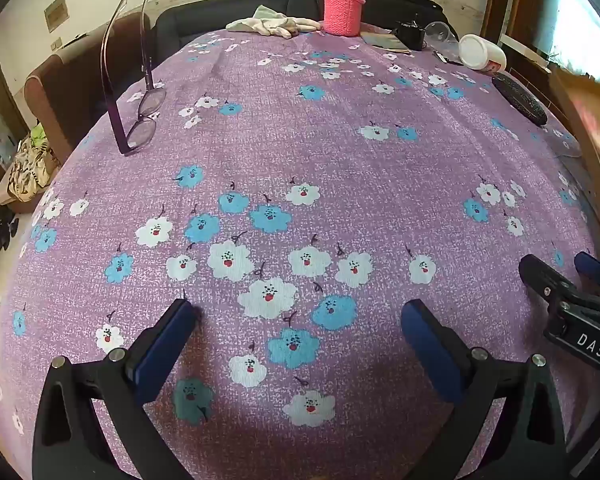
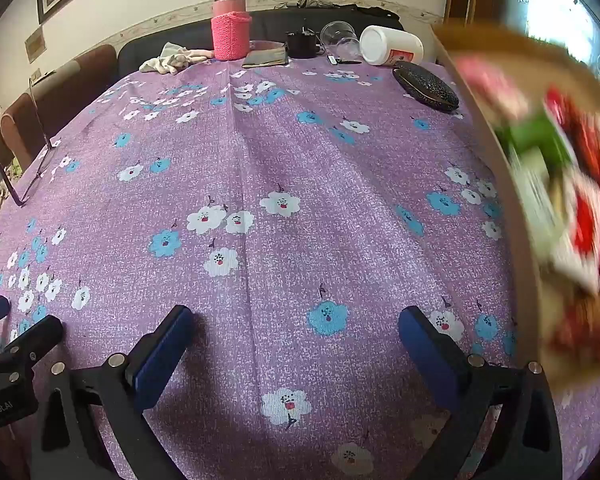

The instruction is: Organize snacks

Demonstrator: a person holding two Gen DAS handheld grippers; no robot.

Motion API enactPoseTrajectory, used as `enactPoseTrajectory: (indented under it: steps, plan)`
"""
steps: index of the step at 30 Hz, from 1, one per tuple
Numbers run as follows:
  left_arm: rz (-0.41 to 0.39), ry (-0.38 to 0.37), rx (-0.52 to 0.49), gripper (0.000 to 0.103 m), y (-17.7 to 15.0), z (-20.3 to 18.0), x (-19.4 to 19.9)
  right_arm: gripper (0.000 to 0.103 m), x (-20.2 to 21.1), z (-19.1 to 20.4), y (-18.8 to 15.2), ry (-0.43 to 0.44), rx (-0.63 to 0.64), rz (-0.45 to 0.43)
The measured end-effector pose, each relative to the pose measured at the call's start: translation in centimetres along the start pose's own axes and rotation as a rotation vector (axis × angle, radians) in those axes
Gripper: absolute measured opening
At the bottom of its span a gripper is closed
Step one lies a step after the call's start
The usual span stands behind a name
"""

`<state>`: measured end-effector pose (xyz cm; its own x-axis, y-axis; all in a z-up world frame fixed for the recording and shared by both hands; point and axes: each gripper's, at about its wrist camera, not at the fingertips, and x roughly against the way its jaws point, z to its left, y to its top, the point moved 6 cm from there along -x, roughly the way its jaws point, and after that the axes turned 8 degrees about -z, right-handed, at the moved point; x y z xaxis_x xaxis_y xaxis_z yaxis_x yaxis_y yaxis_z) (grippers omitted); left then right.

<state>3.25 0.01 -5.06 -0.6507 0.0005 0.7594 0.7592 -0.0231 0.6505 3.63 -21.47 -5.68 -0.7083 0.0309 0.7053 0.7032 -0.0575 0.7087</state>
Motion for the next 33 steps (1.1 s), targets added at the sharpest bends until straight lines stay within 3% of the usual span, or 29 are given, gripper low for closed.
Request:
enactPoseTrajectory:
  steps: [33]
  plan:
    - [-0.003,-0.001,0.001,0.103,0.05,-0.04,-0.02,0.102,0.24,0.15,-0.04,0.003,-0.003,0.000]
